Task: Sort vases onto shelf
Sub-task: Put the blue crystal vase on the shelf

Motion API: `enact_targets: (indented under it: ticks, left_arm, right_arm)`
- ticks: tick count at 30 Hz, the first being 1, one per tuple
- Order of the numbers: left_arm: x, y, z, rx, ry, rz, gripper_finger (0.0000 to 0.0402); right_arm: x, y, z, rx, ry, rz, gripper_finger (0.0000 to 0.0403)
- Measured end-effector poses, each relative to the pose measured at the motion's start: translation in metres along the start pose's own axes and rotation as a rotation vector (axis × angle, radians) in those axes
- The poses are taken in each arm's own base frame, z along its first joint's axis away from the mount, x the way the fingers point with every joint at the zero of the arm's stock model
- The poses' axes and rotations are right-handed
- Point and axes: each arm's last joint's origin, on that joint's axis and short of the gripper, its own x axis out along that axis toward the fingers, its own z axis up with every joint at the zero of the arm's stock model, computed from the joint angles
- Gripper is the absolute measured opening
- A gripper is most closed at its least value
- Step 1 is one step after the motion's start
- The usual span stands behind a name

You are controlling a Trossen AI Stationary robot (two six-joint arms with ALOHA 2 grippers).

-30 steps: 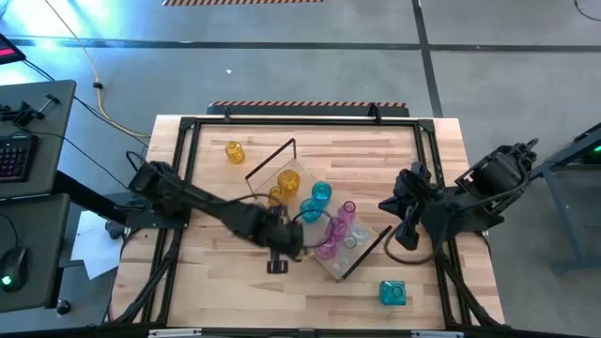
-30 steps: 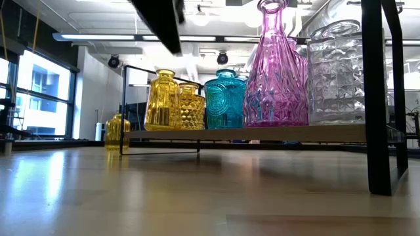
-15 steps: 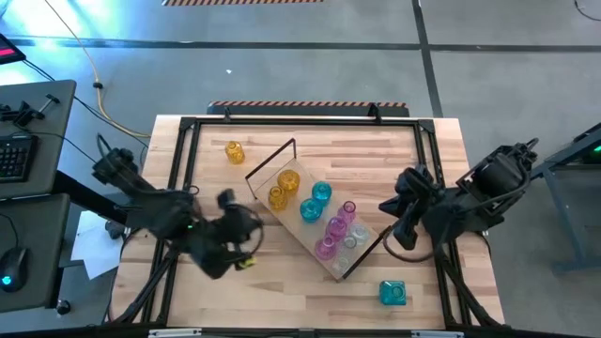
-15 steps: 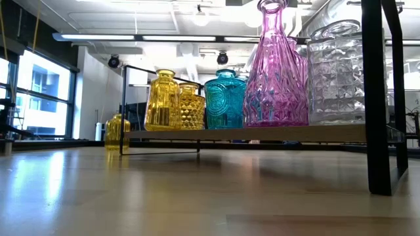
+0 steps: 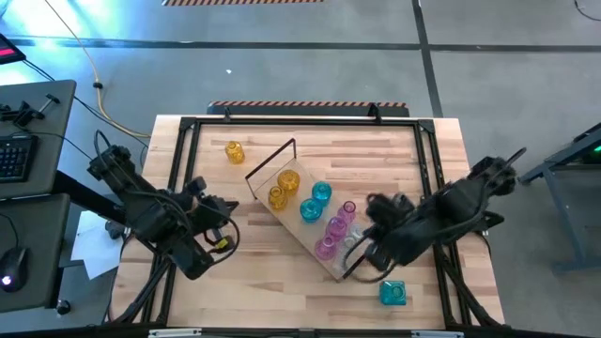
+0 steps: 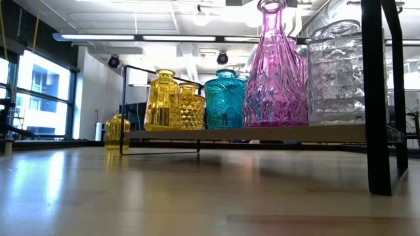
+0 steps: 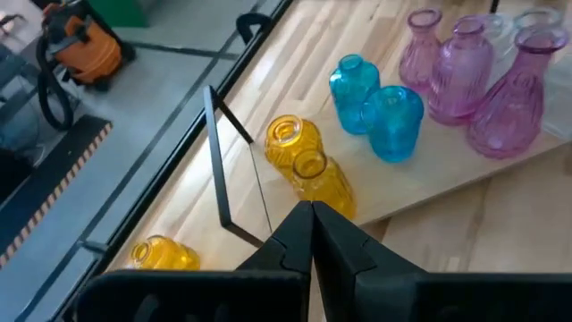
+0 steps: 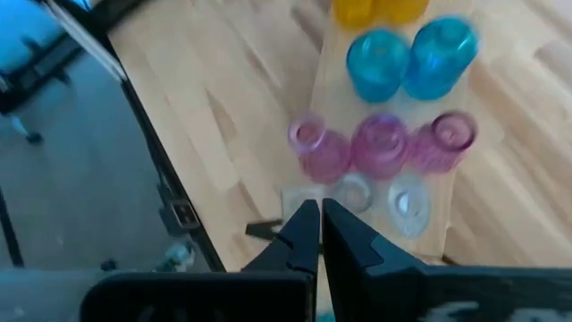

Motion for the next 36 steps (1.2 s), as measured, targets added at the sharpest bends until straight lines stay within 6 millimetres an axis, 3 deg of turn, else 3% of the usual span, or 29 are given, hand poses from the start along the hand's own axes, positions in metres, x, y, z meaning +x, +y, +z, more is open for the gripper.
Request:
enact_targets:
  ticks: [5,10,14,18,24,27,36]
  left_arm:
    - [-0.008,0.013,-0.009,0.012,-0.022,-0.027,0.0]
    - [-0.017,0.048,-0.02,-0.075,-0.043,-0.083,0.0]
    - [-0.023,0.081,-0.03,-0.156,-0.052,-0.138,0.0]
    - [-0.024,0.102,-0.038,-0.24,-0.058,-0.199,0.0]
    - [-0.018,0.099,-0.045,-0.252,-0.098,-0.247,0.0]
    - [-0.013,0.094,-0.051,-0.231,-0.095,-0.23,0.0]
    - [-0.009,0.084,-0.053,-0.444,-0.082,-0.257,0.0]
  right_arm:
    - [0.03,0.022,-0.013,-0.028,0.071,-0.048,0.0]
    - [0.049,0.038,-0.03,-0.008,0.109,-0.087,0.0]
    - [0.048,0.049,-0.053,0.056,0.191,-0.07,0.0]
    - [0.037,0.056,-0.08,0.142,0.224,-0.063,0.0]
    - [0.018,0.058,-0.117,0.277,0.254,-0.096,0.0]
    - [0.016,0.061,-0.131,0.264,0.264,-0.097,0.0]
    - [0.043,0.075,-0.155,0.168,0.256,-0.165,0.0]
